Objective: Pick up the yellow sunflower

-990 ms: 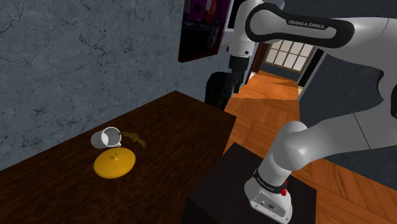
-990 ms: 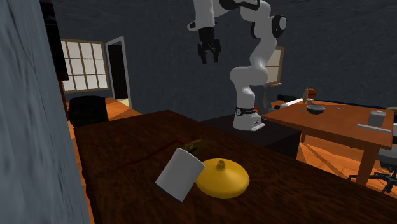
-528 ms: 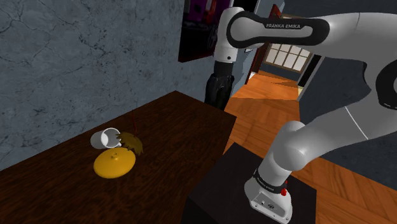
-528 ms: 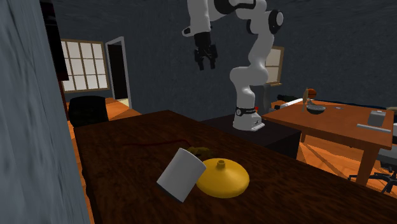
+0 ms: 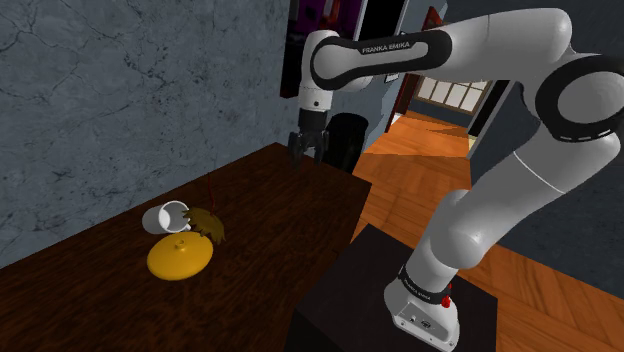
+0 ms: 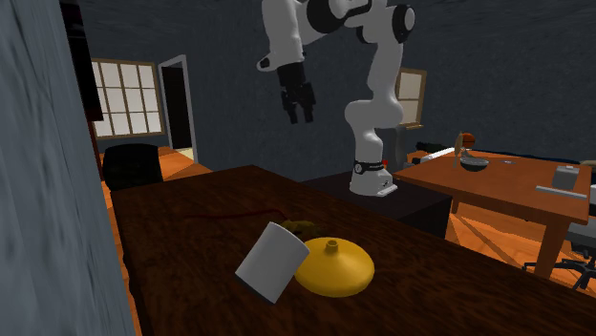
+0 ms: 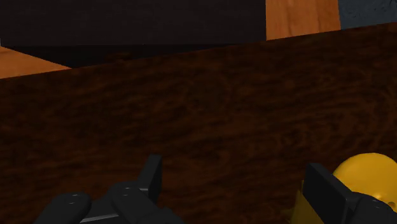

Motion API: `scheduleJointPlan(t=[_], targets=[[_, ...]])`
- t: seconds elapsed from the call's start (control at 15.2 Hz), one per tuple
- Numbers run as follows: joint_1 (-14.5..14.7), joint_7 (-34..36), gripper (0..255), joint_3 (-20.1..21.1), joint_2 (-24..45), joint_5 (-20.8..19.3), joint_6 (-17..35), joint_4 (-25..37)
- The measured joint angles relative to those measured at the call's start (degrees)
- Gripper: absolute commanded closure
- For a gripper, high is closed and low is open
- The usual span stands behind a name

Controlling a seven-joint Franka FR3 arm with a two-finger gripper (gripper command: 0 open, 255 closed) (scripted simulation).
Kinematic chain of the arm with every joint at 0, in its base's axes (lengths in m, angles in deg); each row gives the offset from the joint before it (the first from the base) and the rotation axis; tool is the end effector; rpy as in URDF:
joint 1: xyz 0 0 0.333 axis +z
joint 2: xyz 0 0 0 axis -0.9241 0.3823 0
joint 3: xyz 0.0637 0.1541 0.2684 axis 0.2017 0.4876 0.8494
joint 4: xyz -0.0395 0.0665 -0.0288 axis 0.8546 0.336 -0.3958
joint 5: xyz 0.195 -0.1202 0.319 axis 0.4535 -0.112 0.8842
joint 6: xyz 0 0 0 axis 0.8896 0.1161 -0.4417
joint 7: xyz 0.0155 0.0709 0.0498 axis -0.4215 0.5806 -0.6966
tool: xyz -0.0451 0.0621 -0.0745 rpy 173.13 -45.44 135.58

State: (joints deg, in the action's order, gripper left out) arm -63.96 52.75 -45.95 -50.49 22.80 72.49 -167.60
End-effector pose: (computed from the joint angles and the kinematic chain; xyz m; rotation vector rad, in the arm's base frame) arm 0.4314 0.0629 0.4798 -2.9996 0.1256 0.2661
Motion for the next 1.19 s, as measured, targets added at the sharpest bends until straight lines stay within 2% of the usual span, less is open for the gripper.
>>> scheduleJointPlan(t=[0.66,1.19], targets=[[1.97,7.99,0,2.77,21.13,4.00,6.59,14.30],[3.55,13.57,0,3.63,39.61,5.78,8.67,30.82]])
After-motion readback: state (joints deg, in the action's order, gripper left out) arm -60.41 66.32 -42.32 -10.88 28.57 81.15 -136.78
